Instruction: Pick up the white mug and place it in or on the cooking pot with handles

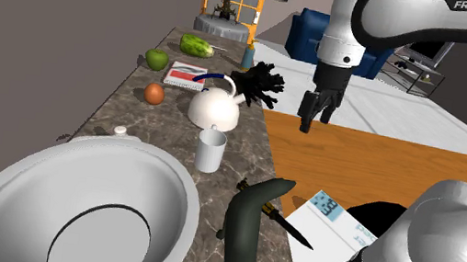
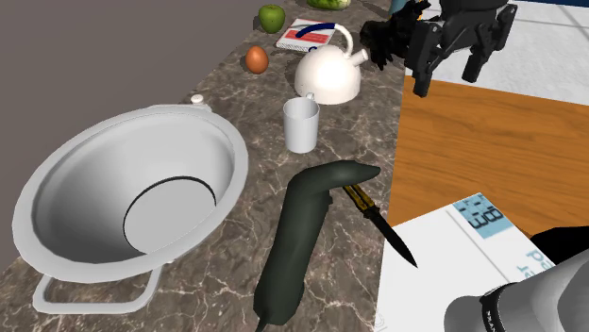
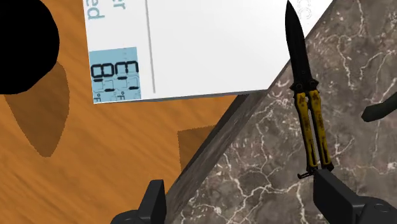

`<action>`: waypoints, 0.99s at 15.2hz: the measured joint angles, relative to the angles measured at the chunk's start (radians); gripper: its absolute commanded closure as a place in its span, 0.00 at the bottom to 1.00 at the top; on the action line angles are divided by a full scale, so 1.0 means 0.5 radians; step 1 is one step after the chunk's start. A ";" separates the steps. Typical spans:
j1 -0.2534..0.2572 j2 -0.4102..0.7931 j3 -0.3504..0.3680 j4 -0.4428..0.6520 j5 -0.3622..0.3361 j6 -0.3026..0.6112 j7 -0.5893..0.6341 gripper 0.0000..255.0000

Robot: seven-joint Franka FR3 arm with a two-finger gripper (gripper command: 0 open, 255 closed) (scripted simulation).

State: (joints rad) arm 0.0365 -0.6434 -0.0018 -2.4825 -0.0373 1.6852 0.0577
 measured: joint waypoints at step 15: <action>0.232 0.775 0.341 0.214 0.118 0.839 0.248 0.00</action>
State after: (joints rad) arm 0.1525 -0.2562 0.1688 -2.3757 0.0215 2.1047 0.1814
